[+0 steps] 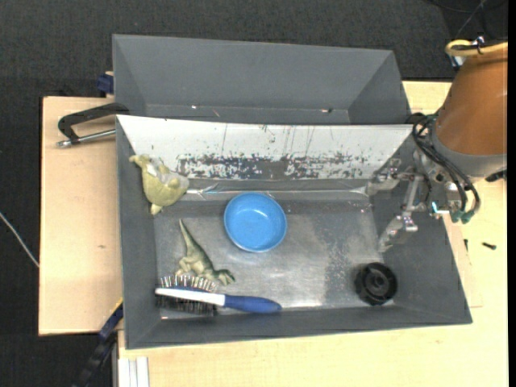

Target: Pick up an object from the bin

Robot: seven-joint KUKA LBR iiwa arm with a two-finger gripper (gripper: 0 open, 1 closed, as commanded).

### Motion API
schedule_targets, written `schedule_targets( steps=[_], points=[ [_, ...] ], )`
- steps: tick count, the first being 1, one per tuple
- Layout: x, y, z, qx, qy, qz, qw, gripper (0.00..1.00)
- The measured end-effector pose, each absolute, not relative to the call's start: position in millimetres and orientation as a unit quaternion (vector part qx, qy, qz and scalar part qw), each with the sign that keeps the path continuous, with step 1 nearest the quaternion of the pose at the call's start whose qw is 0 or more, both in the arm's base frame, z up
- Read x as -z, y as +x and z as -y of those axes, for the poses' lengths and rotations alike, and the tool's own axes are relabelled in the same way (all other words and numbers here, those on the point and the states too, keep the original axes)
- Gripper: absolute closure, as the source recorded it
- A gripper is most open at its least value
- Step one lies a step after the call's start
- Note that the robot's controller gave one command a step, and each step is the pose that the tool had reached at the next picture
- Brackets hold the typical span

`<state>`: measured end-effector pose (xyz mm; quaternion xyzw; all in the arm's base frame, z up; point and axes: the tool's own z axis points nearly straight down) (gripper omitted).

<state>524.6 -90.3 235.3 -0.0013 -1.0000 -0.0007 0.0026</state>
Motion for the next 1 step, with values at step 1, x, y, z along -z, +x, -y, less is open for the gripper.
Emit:
schedule_targets(
  steps=[1],
  points=[
    [-92.3,500.3,105.5,-0.001,0.242,0.970,-0.004,0.00]
  ],
)
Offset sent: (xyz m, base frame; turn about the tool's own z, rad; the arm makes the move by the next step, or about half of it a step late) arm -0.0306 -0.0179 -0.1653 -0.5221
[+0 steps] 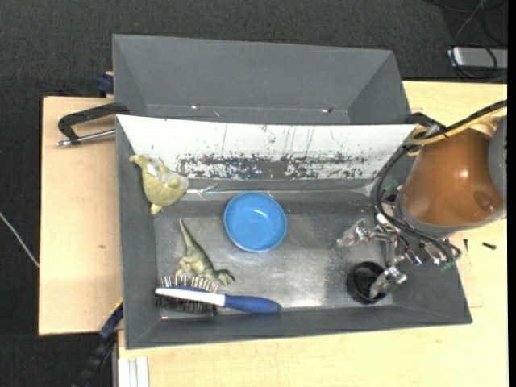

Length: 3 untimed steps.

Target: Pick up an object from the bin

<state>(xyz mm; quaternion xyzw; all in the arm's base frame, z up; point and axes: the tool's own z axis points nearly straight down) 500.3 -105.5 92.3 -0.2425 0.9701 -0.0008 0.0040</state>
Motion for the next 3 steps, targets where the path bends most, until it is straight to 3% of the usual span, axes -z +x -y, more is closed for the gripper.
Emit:
schedule_targets(
  steps=[1,2,3],
  points=[
    [-105,492.2,94,0.001,-0.516,-0.857,0.003,0.00],
    [-106,494.3,102,0.001,-0.664,-0.748,0.002,0.00],
    [-71,497.8,92,-0.001,-0.723,-0.691,0.000,0.00]
  ],
)
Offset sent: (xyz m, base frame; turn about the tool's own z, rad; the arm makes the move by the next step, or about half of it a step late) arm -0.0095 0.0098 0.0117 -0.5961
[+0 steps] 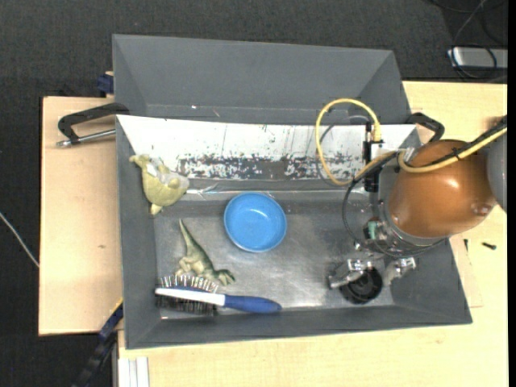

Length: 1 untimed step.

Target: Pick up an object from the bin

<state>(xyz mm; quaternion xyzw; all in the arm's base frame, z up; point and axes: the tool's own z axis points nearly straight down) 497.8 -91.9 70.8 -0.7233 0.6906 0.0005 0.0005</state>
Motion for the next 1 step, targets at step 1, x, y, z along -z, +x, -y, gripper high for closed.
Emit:
schedule_targets(
  steps=[1],
  points=[
    [-71.9,492.0,112.2,-0.007,-0.769,-0.639,0.012,0.00]
  ],
)
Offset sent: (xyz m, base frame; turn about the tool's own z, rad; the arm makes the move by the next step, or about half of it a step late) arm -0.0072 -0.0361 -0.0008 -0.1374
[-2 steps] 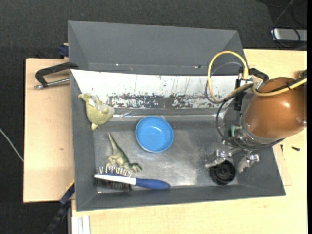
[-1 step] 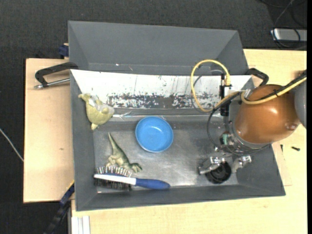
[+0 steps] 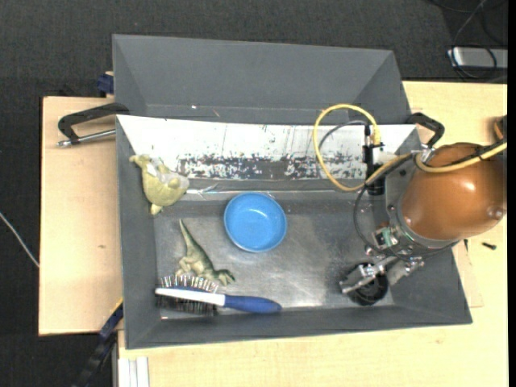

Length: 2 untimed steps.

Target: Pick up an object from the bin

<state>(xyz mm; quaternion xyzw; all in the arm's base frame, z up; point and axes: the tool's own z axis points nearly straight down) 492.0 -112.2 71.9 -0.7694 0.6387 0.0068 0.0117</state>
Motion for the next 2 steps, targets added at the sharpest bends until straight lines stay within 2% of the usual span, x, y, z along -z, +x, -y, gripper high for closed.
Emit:
schedule_targets(
  steps=[1,2],
  points=[
    [-73,493.6,117,-0.003,-0.769,-0.639,0.009,1.00],
    [-112,495.5,115,0.002,-0.769,-0.640,0.003,1.00]
  ],
)
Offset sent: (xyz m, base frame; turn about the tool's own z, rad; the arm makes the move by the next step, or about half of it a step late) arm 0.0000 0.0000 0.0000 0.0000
